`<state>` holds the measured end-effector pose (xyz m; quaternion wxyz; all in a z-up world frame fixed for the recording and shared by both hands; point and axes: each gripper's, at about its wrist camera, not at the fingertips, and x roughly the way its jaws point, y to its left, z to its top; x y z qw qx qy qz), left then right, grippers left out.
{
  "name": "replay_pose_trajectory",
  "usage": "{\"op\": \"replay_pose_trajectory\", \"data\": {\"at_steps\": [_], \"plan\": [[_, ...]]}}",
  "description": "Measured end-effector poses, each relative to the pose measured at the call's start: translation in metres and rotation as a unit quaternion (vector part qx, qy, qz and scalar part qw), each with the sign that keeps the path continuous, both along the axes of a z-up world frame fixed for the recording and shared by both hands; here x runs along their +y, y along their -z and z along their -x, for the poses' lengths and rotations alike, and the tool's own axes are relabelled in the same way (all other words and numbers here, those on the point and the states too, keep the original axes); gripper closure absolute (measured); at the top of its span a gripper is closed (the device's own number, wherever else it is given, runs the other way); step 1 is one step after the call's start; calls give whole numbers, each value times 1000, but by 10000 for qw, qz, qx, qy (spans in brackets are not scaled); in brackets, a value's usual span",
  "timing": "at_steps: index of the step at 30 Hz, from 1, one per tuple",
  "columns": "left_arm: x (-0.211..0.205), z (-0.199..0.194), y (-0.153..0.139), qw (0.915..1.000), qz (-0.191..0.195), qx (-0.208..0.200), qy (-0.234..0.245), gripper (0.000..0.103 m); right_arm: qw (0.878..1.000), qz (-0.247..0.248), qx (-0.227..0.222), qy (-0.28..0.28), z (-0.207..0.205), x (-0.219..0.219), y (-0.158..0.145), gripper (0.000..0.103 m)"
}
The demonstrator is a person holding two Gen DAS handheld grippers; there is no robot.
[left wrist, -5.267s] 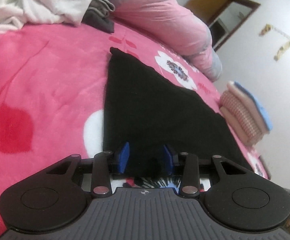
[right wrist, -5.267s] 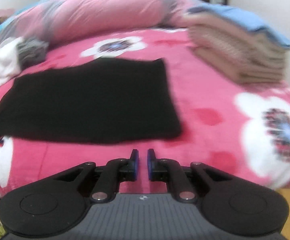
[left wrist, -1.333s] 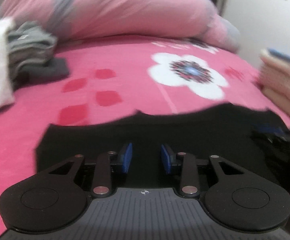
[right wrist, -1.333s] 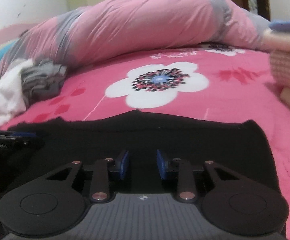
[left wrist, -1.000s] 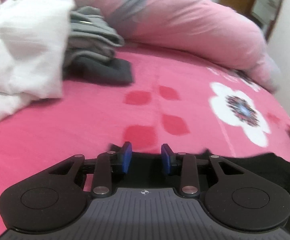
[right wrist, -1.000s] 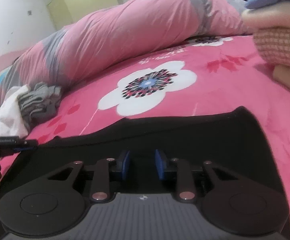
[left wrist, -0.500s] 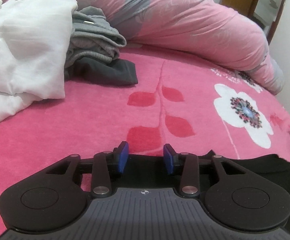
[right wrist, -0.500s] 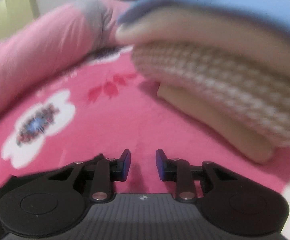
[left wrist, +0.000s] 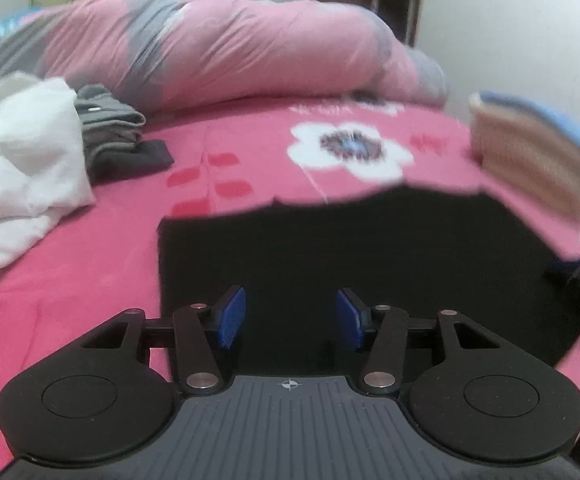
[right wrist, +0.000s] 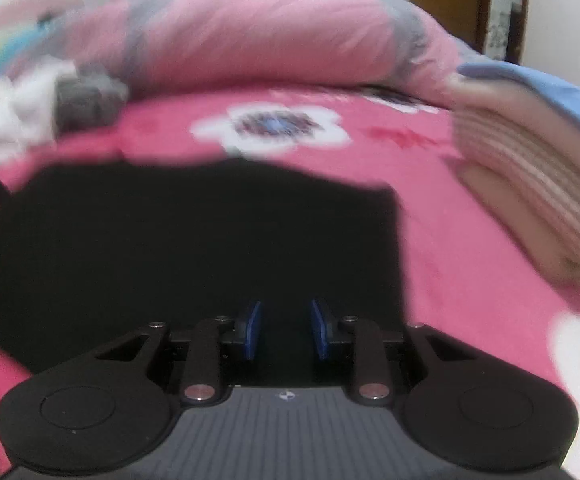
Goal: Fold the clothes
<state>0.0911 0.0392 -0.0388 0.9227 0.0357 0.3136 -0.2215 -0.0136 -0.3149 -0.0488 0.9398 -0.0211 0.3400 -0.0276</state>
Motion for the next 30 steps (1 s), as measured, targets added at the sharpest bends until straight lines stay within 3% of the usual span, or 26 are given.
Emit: {"op": "replay_pose_trajectory", "data": {"at_steps": [5,7,8,11,15,17,21,24,27,30], "plan": [[21,32,1,9999,62,-94,-87,52,9920,21,-40,1263,58,-42,-15,73],[22,41,-3,9998,69,-179,-30,52,9909,-16,-264,1318,65,-37,-27,73],[20,45,-4,9998,30,-214,15,52,9905,-35,-383,1317,68,-33,-32,73],[8,54,-1,9997,-10,-199,143,52,9956,-220,-662,623,44,3,-35,73],[-3,63,14,9996,-178,-3,229,52,9988,-262,-307,-271,12,49,-10,75],[-2,66,23,9994,-289,106,162,52,9998,-90,27,-168,9,49,5,75],[15,72,29,9996,-143,204,112,52,9992,-300,75,256,48,10,0,75],[22,74,30,9997,-92,200,129,51,9965,136,242,785,69,-6,-11,74],[25,75,31,9997,-10,221,90,50,9956,160,-3,924,73,-8,-26,74],[24,78,30,9997,47,239,20,48,9979,97,-242,595,52,9,-30,74]]}}
